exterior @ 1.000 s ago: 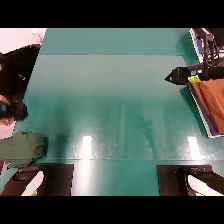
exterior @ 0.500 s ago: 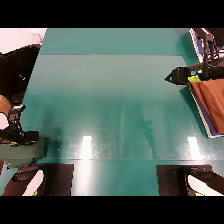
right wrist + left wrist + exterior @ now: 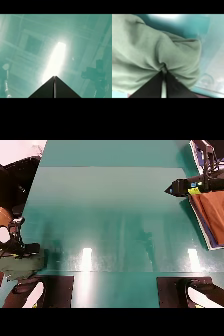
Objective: Fold the shirts.
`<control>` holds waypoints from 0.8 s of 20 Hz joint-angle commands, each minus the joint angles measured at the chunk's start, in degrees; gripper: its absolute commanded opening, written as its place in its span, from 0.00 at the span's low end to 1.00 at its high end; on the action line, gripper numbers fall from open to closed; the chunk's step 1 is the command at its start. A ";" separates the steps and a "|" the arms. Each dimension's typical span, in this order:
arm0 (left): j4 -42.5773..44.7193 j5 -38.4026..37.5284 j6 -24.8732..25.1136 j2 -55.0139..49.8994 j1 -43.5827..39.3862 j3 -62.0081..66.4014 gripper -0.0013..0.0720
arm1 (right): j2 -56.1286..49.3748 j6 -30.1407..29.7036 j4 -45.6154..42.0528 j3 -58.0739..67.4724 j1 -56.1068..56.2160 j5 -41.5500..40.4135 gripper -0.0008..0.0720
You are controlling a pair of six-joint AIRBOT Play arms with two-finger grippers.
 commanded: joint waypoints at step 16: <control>-7.37 6.64 0.35 -9.27 -28.52 58.90 0.05 | 0.07 0.04 -7.89 30.80 0.00 -0.87 0.04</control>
